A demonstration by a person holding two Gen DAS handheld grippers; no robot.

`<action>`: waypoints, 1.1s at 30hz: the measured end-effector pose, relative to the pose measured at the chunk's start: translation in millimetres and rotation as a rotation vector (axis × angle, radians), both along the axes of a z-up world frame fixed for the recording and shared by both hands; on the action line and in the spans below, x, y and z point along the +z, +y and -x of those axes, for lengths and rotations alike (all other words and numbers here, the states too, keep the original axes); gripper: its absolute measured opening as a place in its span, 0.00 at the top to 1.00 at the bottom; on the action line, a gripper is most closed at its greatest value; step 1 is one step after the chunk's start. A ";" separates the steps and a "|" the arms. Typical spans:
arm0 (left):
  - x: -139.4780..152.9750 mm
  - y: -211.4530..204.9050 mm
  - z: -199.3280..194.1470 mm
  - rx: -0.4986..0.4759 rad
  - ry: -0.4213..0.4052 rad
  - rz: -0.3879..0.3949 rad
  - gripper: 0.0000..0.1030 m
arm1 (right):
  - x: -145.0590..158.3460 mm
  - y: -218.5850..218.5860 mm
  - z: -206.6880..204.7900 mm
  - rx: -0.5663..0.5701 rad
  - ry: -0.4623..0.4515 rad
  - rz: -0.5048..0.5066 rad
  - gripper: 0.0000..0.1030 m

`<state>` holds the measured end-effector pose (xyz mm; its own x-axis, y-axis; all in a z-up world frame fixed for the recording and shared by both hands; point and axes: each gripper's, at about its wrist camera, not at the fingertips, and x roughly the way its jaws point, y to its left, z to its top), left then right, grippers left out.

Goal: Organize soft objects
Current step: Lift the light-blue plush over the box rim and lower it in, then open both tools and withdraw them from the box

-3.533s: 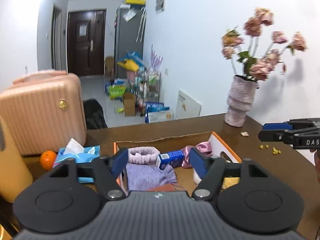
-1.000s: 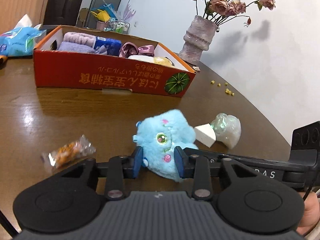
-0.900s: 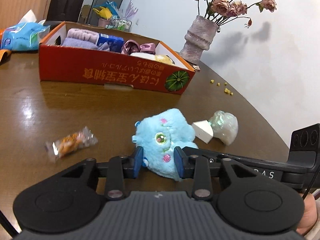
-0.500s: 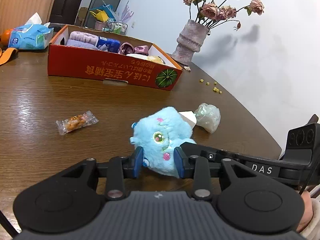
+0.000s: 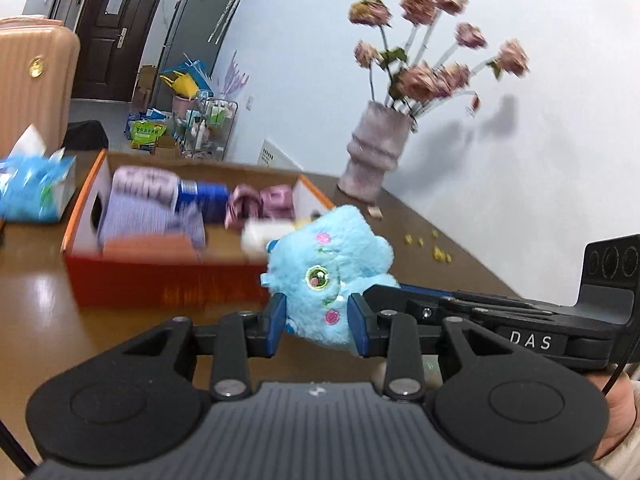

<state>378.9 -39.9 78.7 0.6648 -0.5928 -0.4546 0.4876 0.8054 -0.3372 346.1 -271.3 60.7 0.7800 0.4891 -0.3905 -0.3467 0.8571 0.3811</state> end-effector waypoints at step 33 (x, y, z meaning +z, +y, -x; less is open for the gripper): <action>10.2 9.9 -93.0 0.142 -0.057 -0.161 0.63 | 23.0 -21.3 -110.9 -0.058 0.030 0.140 0.64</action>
